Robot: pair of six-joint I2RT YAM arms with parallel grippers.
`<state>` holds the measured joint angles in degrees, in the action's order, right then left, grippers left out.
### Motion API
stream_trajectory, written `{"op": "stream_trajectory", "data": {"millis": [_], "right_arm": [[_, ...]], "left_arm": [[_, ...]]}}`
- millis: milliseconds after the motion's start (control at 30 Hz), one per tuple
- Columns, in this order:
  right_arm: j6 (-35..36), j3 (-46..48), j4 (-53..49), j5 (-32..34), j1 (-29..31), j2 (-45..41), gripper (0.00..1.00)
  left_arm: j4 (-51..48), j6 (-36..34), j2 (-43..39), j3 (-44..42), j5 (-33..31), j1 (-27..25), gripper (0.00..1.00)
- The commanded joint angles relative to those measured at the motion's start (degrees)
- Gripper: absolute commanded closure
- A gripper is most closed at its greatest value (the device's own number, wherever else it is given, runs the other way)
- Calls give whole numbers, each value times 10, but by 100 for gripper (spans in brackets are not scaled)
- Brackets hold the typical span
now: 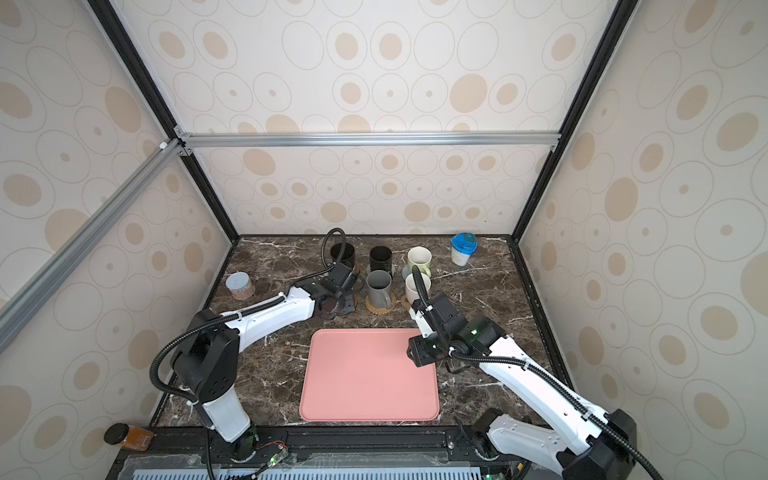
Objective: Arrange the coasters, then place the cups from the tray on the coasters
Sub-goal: 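Lower the white mug onto the wooden coaster with the left gripper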
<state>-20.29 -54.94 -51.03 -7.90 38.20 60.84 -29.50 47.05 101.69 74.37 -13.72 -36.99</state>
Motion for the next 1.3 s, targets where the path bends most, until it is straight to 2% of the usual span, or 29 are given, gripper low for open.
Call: {"op": "stream_trajectory", "data": {"millis": [0,333,1267], "right_arm": [[3,5,-19,3,1,-8,51],[10,5,-25,22,1,-13,51],[4,7,-39,31,1,-25,50]], "left_arm": [[10,-14,1,38,-12,8,100],[-4,-10,-5,26,-27,17,100],[29,-7,12,-10,-7,19,97]]}}
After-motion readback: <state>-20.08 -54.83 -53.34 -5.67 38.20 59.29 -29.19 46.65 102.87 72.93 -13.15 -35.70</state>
